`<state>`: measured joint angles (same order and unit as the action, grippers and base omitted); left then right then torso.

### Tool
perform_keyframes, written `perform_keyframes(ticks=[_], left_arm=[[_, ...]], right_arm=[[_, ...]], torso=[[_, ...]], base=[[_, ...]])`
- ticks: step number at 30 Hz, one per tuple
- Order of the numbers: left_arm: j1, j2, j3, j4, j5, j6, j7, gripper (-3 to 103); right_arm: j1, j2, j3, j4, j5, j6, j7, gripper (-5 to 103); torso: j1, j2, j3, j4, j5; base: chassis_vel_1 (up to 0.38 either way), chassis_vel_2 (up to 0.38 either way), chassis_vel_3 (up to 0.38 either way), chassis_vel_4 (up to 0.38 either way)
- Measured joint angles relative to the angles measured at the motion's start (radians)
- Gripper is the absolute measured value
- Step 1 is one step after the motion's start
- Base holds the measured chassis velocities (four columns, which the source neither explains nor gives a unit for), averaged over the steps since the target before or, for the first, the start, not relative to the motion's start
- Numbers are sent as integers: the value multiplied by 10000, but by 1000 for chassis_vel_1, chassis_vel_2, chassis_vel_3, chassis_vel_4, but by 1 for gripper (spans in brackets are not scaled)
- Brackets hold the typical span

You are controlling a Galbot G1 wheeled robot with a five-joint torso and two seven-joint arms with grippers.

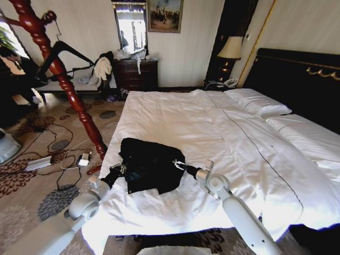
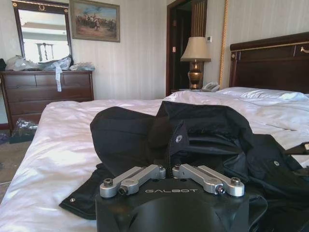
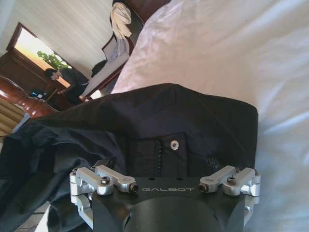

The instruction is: Pick up the clothes from the bed and hang them on the clothes hanger.

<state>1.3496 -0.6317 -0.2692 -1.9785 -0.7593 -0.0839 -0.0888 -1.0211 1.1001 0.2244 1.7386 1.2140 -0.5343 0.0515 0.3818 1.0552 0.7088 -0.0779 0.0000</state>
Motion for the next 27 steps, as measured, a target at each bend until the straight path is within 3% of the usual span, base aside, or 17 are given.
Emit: perform_keyframes(ticks=[13, 15, 17, 18, 21, 24, 27], left_arm=[[318, 0, -236, -102, 107, 0, -3, 0], [345, 8, -238, -107, 113, 0, -3, 0], [354, 14, -237, -109, 120, 0, -3, 0], [368, 22, -227, -112, 127, 0, -3, 0], [373, 26, -217, -112, 128, 0, -4, 0], [364, 28, -213, -106, 119, 0, -10, 0], [354, 25, -209, -100, 113, 0, -16, 0]], right_arm=[[257, 94, -440, -160, -55, -63, -135, 101], [305, 149, -516, -178, -30, -67, -134, 94], [324, 163, -540, -196, -25, -67, -133, 94], [352, 176, -573, -226, -19, -67, -131, 84], [380, 179, -607, -251, -17, -67, -128, 78], [380, 178, -643, -250, -34, -51, -100, 61], [357, 184, -651, -221, -50, -35, -85, 56]], torso=[[-1, 0, 0, 0, 0], [0, 0, 0, 0, 0], [0, 0, 0, 1, -1], [0, 0, 0, 0, 0], [0, 0, 0, 0, -1], [0, 0, 0, 0, 0], [0, 0, 0, 0, 0]], base=[[0, 0, 0, 0], [0, 0, 0, 0], [0, 0, 0, 0], [0, 0, 0, 0], [0, 0, 0, 0], [0, 0, 0, 0], [0, 0, 0, 0]])
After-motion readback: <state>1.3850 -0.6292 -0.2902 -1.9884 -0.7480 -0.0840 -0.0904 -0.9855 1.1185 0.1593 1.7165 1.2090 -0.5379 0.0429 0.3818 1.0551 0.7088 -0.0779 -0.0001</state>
